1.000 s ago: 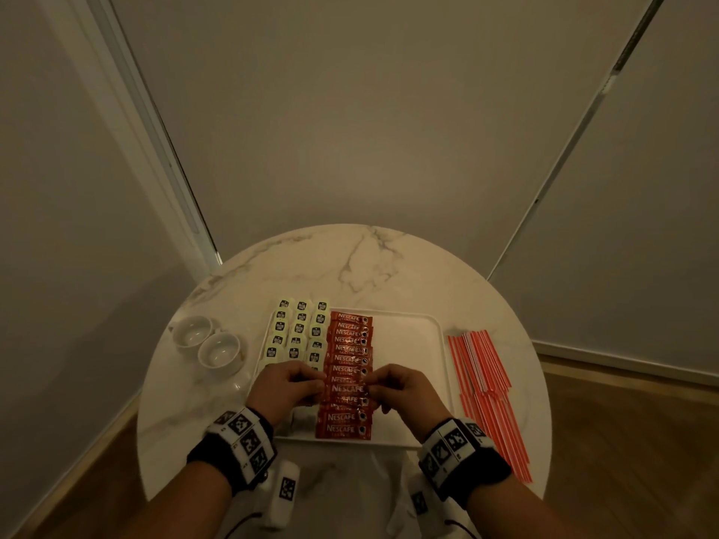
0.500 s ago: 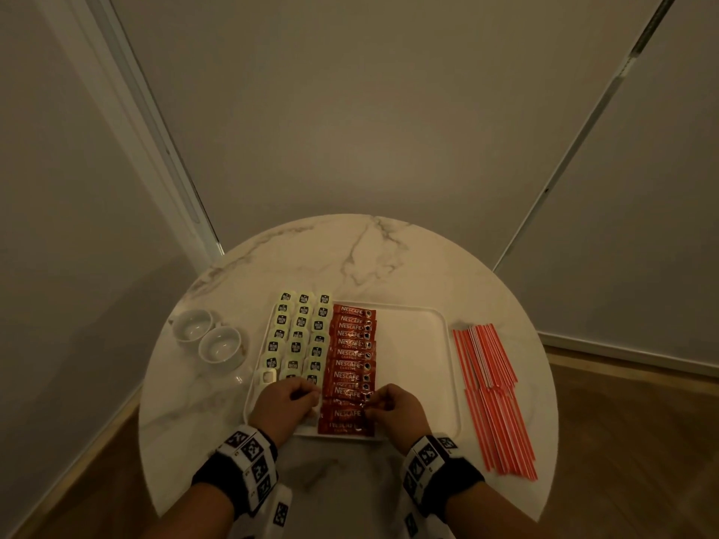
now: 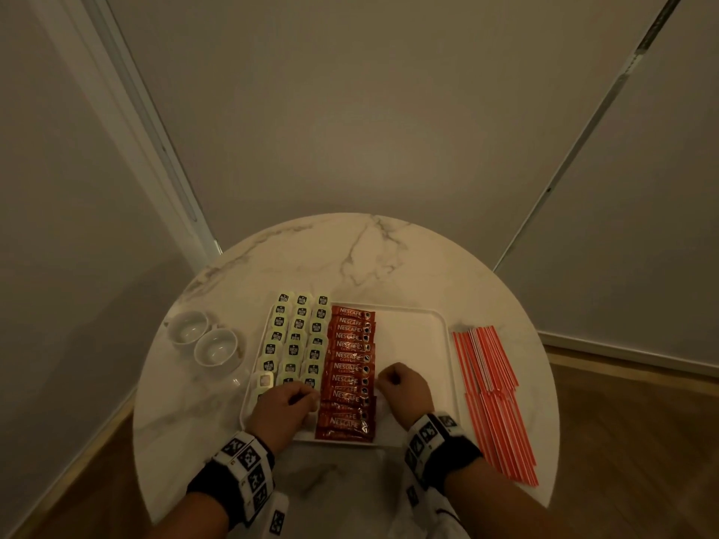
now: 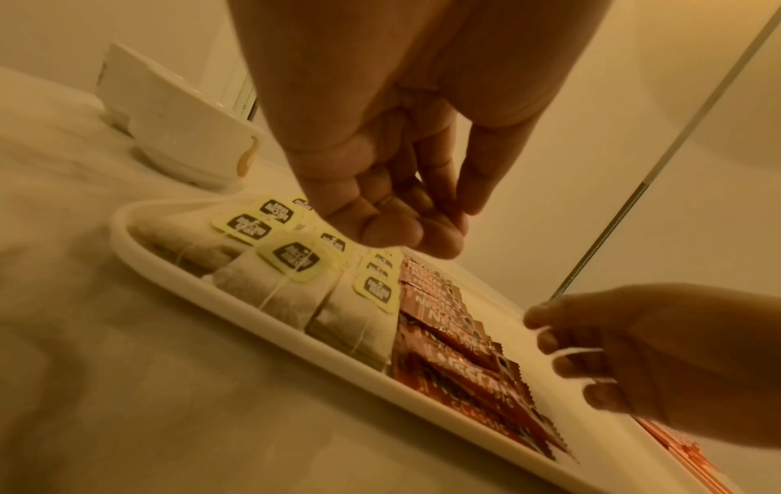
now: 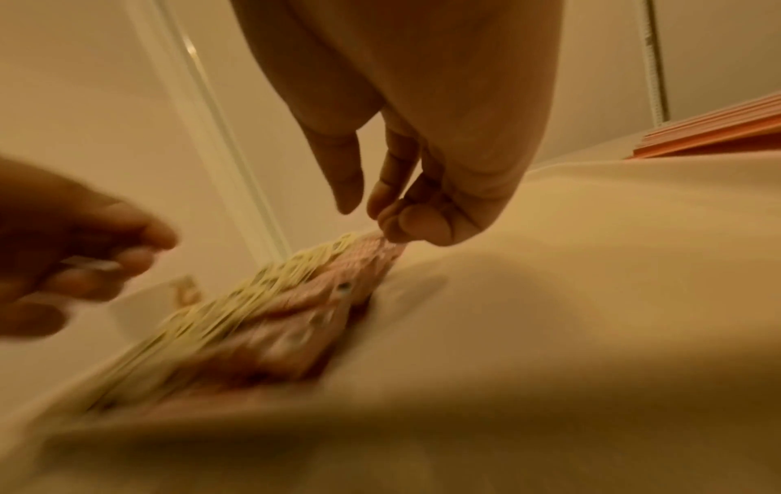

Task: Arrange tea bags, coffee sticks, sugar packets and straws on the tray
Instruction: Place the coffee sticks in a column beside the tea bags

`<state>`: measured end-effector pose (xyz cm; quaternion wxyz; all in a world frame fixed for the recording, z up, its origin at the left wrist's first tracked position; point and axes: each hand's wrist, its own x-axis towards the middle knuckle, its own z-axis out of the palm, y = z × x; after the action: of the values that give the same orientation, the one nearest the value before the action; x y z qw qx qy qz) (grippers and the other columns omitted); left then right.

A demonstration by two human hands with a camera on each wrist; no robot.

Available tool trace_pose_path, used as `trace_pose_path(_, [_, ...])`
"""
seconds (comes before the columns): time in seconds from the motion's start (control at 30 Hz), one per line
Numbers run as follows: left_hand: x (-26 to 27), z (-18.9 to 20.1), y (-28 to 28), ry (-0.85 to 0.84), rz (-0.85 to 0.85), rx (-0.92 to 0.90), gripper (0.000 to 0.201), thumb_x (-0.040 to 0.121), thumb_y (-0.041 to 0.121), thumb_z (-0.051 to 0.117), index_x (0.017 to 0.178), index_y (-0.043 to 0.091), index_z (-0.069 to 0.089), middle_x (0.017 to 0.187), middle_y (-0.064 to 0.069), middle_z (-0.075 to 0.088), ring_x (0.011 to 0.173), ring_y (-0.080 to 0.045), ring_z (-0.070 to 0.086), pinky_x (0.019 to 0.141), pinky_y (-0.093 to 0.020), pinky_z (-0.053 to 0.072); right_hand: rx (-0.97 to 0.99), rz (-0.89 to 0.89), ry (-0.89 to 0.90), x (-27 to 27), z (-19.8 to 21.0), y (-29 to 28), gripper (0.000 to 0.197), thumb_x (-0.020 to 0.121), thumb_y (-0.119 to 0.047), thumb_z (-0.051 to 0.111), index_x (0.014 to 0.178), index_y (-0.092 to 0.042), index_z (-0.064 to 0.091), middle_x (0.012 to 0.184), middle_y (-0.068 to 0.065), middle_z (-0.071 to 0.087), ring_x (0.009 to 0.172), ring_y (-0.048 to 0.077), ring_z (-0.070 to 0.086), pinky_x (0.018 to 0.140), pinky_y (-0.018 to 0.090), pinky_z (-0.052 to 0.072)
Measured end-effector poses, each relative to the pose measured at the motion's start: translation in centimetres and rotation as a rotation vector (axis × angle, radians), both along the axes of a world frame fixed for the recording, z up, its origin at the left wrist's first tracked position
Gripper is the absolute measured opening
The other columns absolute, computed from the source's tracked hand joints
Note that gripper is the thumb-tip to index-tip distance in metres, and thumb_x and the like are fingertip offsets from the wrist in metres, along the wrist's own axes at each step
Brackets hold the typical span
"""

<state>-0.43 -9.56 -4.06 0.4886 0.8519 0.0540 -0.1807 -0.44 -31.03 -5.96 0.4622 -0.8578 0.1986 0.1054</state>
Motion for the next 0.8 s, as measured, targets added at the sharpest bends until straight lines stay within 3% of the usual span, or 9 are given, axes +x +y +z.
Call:
trace_pose_path(0.07, [0.1, 0.0, 0.0, -0.015, -0.002, 0.005, 0.016, 0.090, 0.019, 0.062, 0.077, 0.013, 0.069, 0.076, -0.002, 0.069, 0.068, -0.014, 0.063, 0.067, -0.028, 0.050, -0.050, 0.013, 0.009, 2.4, 0.1, -0.4, 0.024, 0.095, -0.014, 0.053, 0.117, -0.016, 0.062, 0.117, 0.003, 0.062, 0.103, 0.016, 0.059, 0.091, 0.025, 0.046])
trace_pose_path(0.13, [0.0, 0.3, -0.1, -0.027, -0.005, -0.001, 0.016, 0.091, 0.018, 0.061, 0.077, 0.014, 0.069, 0.076, -0.001, 0.069, 0.065, -0.011, 0.062, 0.064, -0.023, 0.050, -0.085, 0.054, 0.063, 4.6, 0.3, -0.6, 0.037, 0.097, -0.014, 0.047, 0.134, -0.016, 0.053, 0.133, 0.008, 0.051, 0.116, 0.021, 0.054, 0.097, 0.028, 0.043])
trace_pose_path(0.23, [-0.1, 0.5, -0.2, -0.039, -0.080, 0.011, 0.013, 0.092, 0.018, 0.059, 0.083, 0.020, 0.068, 0.083, 0.003, 0.068, 0.070, -0.004, 0.060, 0.061, -0.011, 0.044, -0.131, 0.114, 0.178, 7.0, 0.1, -0.4, 0.047, 0.099, -0.020, 0.041, 0.145, -0.018, 0.038, 0.146, 0.012, 0.035, 0.129, 0.029, 0.045, 0.106, 0.036, 0.040])
trace_pose_path(0.37, [-0.4, 0.2, -0.5, 0.010, -0.374, 0.119, 0.013, 0.094, 0.027, 0.056, 0.096, 0.038, 0.062, 0.103, 0.019, 0.059, 0.091, 0.006, 0.054, 0.074, -0.002, 0.037, -0.215, 0.165, 0.247, 8.4, -0.7, -0.3, 0.047, 0.100, -0.032, 0.039, 0.145, -0.018, 0.038, 0.143, 0.016, 0.035, 0.128, 0.036, 0.044, 0.107, 0.043, 0.039])
trace_pose_path(0.43, [-0.6, 0.1, -0.9, 0.013, -0.482, 0.158, 0.014, 0.095, 0.027, 0.054, 0.102, 0.038, 0.059, 0.099, 0.027, 0.052, 0.094, 0.009, 0.051, 0.079, 0.001, 0.033, -0.220, 0.171, 0.250, 8.7, -1.0, -0.3, 0.046, 0.100, -0.035, 0.037, 0.143, -0.020, 0.040, 0.139, 0.016, 0.037, 0.126, 0.037, 0.045, 0.107, 0.044, 0.039])
trace_pose_path(0.5, [-0.6, -0.2, -1.1, 0.015, -0.529, 0.172, 0.018, 0.095, 0.027, 0.053, 0.110, 0.033, 0.062, 0.096, 0.029, 0.049, 0.102, 0.002, 0.052, 0.086, -0.003, 0.034, -0.213, 0.174, 0.245, 8.8, -1.2, -0.3, 0.047, 0.099, -0.037, 0.037, 0.144, -0.024, 0.039, 0.138, 0.015, 0.037, 0.125, 0.036, 0.045, 0.107, 0.043, 0.039])
trace_pose_path(0.63, [-0.4, -0.4, -1.5, 0.041, -0.544, 0.167, 0.017, 0.095, 0.029, 0.053, 0.095, 0.046, 0.055, 0.096, 0.031, 0.049, 0.097, 0.007, 0.050, 0.077, 0.003, 0.031, -0.207, 0.177, 0.236, 9.1, -1.3, -0.4, 0.047, 0.098, -0.039, 0.037, 0.144, -0.027, 0.040, 0.137, 0.014, 0.037, 0.125, 0.036, 0.045, 0.107, 0.043, 0.039])
trace_pose_path(0.73, [0.0, -0.5, -1.7, 0.041, -0.540, 0.168, 0.013, 0.095, 0.030, 0.053, 0.103, 0.037, 0.060, 0.102, 0.021, 0.055, 0.098, 0.003, 0.052, 0.077, 0.001, 0.032, -0.193, 0.174, 0.230, 9.3, -1.3, -0.5, 0.046, 0.099, -0.038, 0.037, 0.143, -0.027, 0.039, 0.136, 0.015, 0.037, 0.125, 0.037, 0.045, 0.107, 0.045, 0.039])
trace_pose_path(0.8, [0.2, -0.5, -1.8, 0.026, -0.531, 0.175, 0.015, 0.095, 0.029, 0.052, 0.107, 0.034, 0.061, 0.099, 0.022, 0.054, 0.092, 0.007, 0.051, 0.074, 0.002, 0.032, -0.189, 0.170, 0.228, 9.4, -1.3, -0.5, 0.046, 0.099, -0.037, 0.036, 0.144, -0.027, 0.039, 0.137, 0.015, 0.037, 0.125, 0.037, 0.045, 0.108, 0.045, 0.038])
